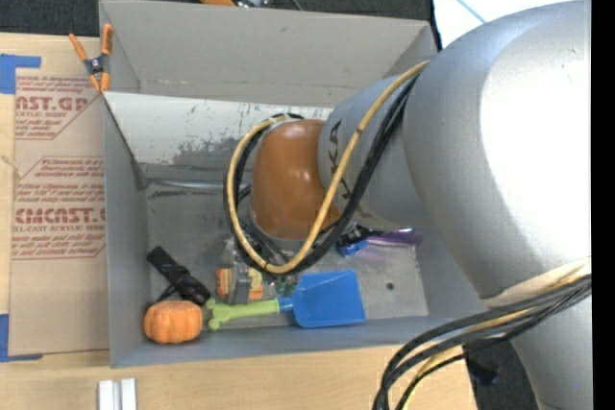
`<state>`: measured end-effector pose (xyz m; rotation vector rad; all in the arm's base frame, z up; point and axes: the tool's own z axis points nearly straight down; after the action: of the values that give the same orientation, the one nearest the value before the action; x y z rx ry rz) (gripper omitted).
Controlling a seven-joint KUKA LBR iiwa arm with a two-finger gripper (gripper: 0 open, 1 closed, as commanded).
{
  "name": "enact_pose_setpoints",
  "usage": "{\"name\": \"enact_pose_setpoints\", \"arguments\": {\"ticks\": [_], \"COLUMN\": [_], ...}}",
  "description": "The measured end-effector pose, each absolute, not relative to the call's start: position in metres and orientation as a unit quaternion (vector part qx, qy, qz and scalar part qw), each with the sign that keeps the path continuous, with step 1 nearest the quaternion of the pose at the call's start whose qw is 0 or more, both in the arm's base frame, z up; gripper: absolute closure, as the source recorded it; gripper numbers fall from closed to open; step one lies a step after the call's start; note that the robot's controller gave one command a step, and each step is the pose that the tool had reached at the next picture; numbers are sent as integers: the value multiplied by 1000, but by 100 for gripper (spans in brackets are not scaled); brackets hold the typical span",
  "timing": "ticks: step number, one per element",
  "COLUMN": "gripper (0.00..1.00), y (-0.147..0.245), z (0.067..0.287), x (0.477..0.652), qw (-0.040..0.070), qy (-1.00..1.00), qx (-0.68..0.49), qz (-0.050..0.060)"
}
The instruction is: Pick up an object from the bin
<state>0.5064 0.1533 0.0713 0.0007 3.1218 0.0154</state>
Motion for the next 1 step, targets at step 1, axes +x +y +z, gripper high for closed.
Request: {"name": "enact_pose_setpoints", "arguments": {"ticks": [1], "gripper": [100], "y": [153], "z": [71], "x": [506], "qw": [10], "qy": [1000], "qx": [0], "qz": [5]}}
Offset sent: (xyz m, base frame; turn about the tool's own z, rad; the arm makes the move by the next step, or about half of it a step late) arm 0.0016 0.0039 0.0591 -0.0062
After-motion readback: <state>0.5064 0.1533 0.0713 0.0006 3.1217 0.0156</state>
